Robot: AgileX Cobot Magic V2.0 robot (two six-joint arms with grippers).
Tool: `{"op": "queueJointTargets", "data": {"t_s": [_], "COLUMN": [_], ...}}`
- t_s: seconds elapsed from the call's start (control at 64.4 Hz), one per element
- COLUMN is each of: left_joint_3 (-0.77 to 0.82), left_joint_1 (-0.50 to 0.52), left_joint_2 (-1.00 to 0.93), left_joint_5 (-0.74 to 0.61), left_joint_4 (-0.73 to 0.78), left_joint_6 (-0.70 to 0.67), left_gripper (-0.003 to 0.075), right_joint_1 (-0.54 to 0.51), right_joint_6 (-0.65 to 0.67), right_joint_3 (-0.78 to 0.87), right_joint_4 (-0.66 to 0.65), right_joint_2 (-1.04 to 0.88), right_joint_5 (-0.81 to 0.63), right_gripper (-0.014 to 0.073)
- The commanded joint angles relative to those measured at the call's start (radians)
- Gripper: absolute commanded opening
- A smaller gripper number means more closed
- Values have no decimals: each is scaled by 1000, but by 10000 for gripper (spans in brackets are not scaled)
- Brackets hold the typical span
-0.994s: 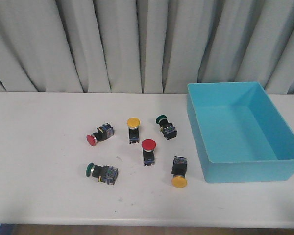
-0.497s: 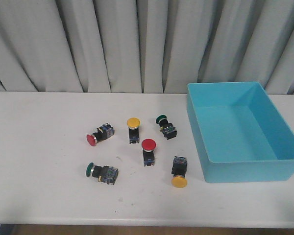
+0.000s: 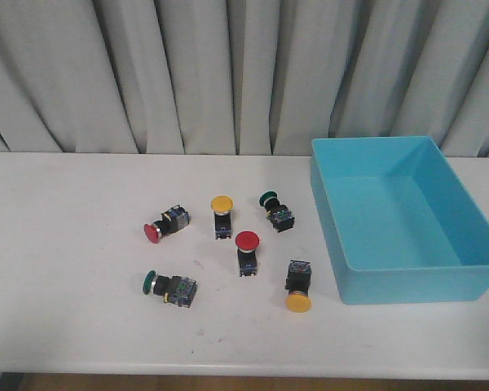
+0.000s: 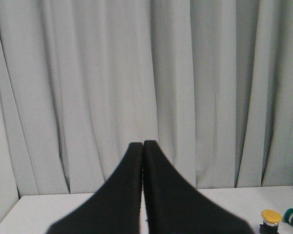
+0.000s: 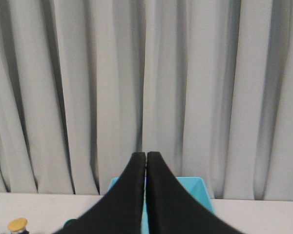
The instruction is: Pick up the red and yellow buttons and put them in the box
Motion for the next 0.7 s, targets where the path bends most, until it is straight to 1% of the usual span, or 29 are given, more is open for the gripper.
{"op": "queueJointTargets", "data": {"t_s": [0.0, 0.109, 0.186, 0.311, 0.451, 0.606, 0.684], "left_joint_3": [-133, -215, -212, -174, -144, -142, -142], "left_joint_1": [-5, -5, -5, -5, -5, -5, -5], "left_joint_2": [104, 218, 277, 349, 392, 401, 401], "left_joint_5": [39, 167, 221, 307, 329, 324, 320], "left_joint_4": [-2, -3, -6, -6, -6, -6, -6], "left_joint_6": [44, 85, 79, 71, 71, 71, 71], "left_gripper": [-6, -6, -6, -6, -6, -6, 7], "right_joint_1": [-6, -6, -6, -6, -6, -6, -6], "right_joint_6": [-10, -10, -10, -10, -10, -10, -10], "right_joint_3": [-130, -211, -215, -215, -215, -215, -215], "right_joint_4": [-47, -73, -72, -60, -28, -21, -26], "right_joint_2": [115, 233, 305, 402, 475, 512, 520], "right_joint_5": [37, 154, 200, 340, 439, 452, 450], "right_gripper": [-3, -3, -3, -3, -3, -3, -1]}}
